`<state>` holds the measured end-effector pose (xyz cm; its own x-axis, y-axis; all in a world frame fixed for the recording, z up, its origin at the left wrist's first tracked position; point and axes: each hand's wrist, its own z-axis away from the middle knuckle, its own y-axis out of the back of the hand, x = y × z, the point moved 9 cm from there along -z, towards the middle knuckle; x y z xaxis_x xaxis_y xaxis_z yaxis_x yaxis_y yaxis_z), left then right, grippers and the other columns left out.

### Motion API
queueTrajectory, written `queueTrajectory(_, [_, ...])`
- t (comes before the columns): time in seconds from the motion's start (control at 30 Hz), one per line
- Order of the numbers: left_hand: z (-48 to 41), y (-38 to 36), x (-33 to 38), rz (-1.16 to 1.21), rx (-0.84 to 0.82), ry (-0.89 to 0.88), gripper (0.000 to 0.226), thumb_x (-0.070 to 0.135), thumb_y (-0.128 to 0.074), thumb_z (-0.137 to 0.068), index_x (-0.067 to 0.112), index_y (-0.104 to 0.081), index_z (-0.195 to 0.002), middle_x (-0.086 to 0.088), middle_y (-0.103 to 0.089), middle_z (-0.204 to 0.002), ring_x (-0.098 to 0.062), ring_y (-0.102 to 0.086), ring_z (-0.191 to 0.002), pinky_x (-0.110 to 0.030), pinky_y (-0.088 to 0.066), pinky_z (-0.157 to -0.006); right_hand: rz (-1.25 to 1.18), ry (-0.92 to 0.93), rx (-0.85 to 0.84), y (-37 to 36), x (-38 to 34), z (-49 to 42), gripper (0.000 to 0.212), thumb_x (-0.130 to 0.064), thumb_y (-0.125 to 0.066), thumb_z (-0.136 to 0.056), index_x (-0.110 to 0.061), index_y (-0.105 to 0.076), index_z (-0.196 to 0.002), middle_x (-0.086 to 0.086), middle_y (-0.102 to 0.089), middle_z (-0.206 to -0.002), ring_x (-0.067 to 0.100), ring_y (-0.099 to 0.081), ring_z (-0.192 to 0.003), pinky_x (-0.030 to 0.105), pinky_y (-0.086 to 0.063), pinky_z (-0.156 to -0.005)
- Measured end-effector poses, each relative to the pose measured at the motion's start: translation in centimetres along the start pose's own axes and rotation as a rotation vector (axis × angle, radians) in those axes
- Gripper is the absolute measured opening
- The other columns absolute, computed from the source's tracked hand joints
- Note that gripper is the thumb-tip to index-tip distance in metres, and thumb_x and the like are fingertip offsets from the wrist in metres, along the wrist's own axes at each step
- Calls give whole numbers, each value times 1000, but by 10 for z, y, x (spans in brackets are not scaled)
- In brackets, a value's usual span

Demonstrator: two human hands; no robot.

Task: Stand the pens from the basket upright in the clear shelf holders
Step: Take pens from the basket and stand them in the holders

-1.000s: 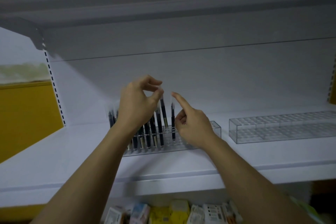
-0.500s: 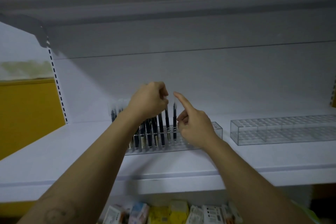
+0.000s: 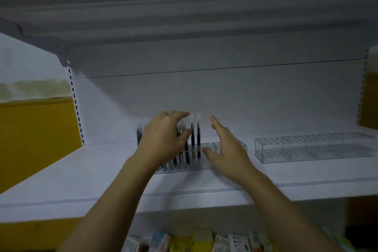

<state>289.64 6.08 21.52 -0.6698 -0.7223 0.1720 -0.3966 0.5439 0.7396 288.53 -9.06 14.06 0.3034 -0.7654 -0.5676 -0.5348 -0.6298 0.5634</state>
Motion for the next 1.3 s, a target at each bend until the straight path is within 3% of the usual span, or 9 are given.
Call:
queueTrajectory(0.23, [58, -3, 24, 49, 83, -78, 47, 34, -60, -90, 24, -52, -136, 3, -58, -133, -17, -49, -125, -36, -35, -110, 171, 62, 9, 27, -21, 54, 70, -35, -59, -92, -35, -22, -151, -11, -30, -152, 12, -28, -140, 37, -28, -117])
queueTrajectory(0.4, [109, -33, 48, 100, 67, -138, 42, 34, -61, -90, 23, -56, -131, 2, -61, -128, -20, -52, -120, -38, -38, -103, 236, 39, 42, 36, -16, 114, 67, -35, -63, -90, -32, -30, -148, -10, -34, -150, 11, -28, -139, 33, -24, -117])
queueTrajectory(0.63, [182, -96, 77, 139, -8, -193, 38, 35, -56, -86, 23, -63, -121, 2, -67, -108, -22, -57, -106, -35, -40, -86, 334, -68, -6, 30, 27, 198, 53, -32, -65, -88, -28, -46, -138, -5, -47, -133, 16, -42, -125, 32, -35, -106])
queueTrajectory(0.83, [242, -189, 82, 156, -309, -89, 47, 45, -51, -93, 29, -47, -137, 7, -54, -135, -16, -45, -126, -30, -31, -101, 420, -330, -221, -10, 113, 279, 50, -36, -64, -88, -24, -50, -135, 1, -49, -134, 21, -46, -125, 31, -37, -102])
queueTrajectory(1.13, [336, -326, 75, 194, -724, 56, 64, 55, -53, -90, 26, -38, -144, -2, -49, -142, -23, -42, -131, -38, -33, -107, 338, -693, -508, -73, 240, 411, 50, -32, -65, -89, -19, -50, -135, 6, -49, -135, 26, -49, -123, 34, -45, -96])
queueTrajectory(1.23, [380, -362, 68, 233, -859, 133, 64, 55, -53, -89, 26, -37, -144, -2, -47, -143, -24, -42, -132, -38, -34, -108, 251, -806, -571, -99, 263, 452, 41, -23, -62, -91, -15, -55, -130, 6, -58, -127, 24, -55, -117, 24, -42, -83])
queueTrajectory(1.3, [410, -383, 62, 251, -925, 196, 59, 54, -55, -88, 28, -43, -139, -2, -52, -138, -24, -49, -125, -38, -41, -104, 229, -835, -637, -116, 271, 469, 43, -21, -60, -91, -15, -52, -133, 8, -62, -122, 24, -59, -107, 25, -43, -75])
